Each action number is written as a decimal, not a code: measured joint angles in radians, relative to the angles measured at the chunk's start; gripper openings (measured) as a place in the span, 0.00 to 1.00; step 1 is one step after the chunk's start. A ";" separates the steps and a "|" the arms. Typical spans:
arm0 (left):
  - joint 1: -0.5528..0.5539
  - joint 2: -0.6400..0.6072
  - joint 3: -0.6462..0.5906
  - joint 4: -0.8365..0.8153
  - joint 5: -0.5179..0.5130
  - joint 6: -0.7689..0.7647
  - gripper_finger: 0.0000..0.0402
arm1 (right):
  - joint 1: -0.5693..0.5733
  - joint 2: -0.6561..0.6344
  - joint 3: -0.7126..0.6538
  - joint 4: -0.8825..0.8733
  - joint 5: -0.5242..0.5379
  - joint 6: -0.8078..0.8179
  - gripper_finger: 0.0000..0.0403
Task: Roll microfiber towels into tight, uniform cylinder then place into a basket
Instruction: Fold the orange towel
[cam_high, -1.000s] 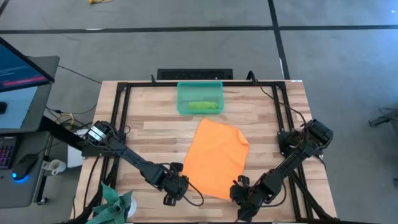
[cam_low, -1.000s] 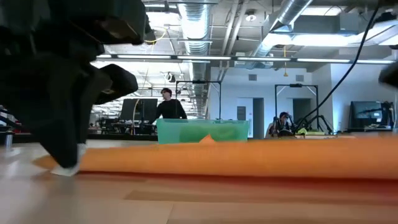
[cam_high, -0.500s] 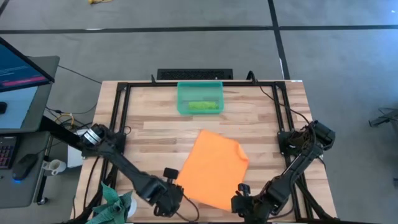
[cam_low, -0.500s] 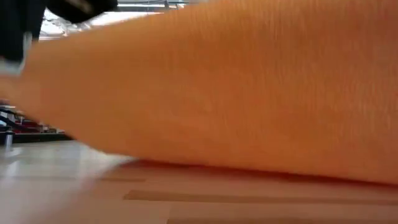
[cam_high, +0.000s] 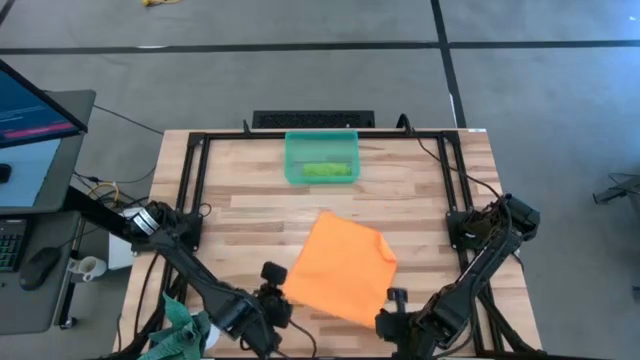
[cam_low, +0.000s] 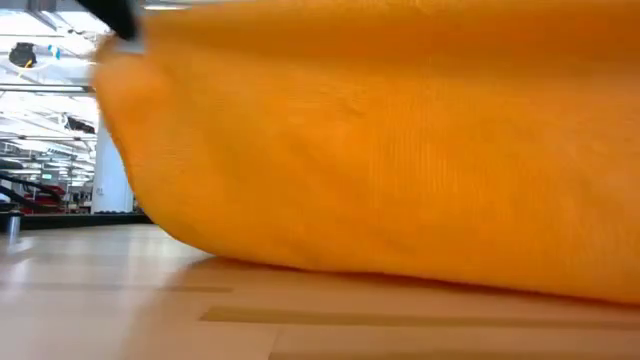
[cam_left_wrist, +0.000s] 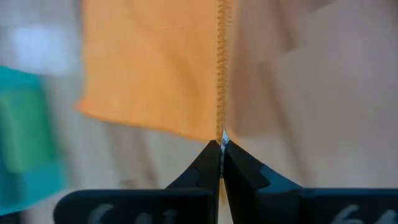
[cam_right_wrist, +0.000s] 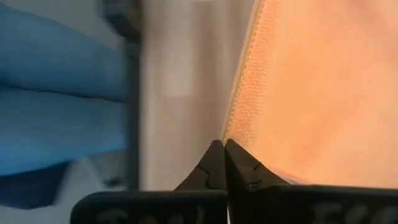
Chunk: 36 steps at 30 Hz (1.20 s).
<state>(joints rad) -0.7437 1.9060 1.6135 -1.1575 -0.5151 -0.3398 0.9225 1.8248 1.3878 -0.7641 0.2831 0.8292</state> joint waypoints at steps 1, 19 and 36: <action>0.008 -0.001 0.000 -0.018 -0.034 0.027 0.01 | 0.000 0.000 0.026 -0.067 0.017 0.001 0.01; 0.109 -0.015 0.457 -0.426 -0.422 0.186 0.01 | -0.034 -0.021 0.552 -0.808 0.441 -0.175 0.02; 0.207 -0.060 0.725 -0.414 -0.616 0.249 0.01 | -0.143 -0.218 0.625 -0.807 0.715 -0.240 0.02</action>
<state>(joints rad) -0.5370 1.8461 2.3386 -1.5715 -1.1307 -0.0910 0.7793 1.6068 2.0132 -1.5715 0.9979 0.5893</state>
